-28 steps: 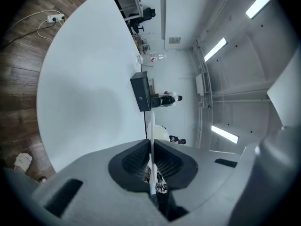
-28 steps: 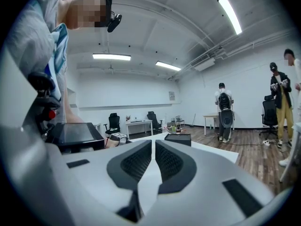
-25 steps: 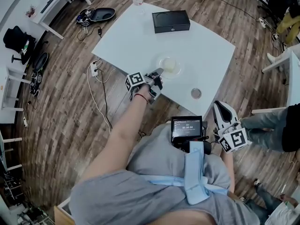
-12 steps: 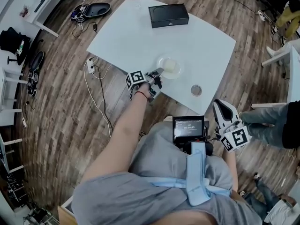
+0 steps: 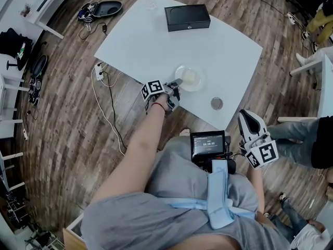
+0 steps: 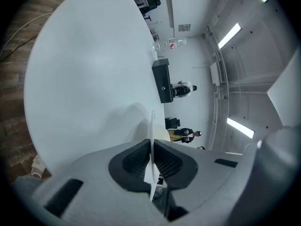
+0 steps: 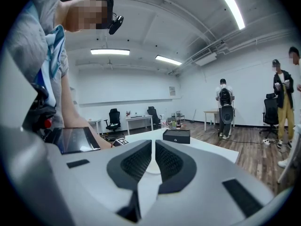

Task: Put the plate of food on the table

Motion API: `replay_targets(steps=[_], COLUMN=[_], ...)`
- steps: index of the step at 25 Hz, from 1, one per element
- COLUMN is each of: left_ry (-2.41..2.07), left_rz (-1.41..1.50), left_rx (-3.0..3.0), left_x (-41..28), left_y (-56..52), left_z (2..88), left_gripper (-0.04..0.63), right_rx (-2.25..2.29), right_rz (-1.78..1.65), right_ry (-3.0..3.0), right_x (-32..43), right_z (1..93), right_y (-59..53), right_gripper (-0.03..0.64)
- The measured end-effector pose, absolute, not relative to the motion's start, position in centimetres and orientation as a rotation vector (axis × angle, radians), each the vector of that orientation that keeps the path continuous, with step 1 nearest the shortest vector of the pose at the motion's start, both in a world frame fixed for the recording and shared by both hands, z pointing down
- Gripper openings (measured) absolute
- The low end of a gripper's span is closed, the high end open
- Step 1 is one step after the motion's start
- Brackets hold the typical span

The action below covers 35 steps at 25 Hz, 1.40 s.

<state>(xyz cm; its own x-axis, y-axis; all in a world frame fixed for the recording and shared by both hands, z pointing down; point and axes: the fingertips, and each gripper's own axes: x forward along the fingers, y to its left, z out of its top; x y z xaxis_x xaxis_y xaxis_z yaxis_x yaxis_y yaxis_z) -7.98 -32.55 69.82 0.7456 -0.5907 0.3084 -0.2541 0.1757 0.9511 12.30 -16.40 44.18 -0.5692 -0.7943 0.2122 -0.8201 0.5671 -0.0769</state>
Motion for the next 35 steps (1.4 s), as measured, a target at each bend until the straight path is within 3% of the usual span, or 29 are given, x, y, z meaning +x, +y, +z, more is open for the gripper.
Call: replay_targets(steps=[23, 35], left_ry=[-0.870, -1.096], left_rz=[-0.158, 0.182], left_rx=[1.381, 1.523], left_x=[-9.1, -9.9], left_y=[-32.9, -33.2], left_z=[72.0, 72.3], left_gripper=[0.028, 0.056], right_rx=[1.361, 1.355], right_rz=[0.253, 0.232], right_ry=[-2.651, -2.652], right_x=[12.1, 11.9], right_z=[44.0, 43.9], right_y=[-16.8, -17.0], right_gripper=[0.037, 0.037])
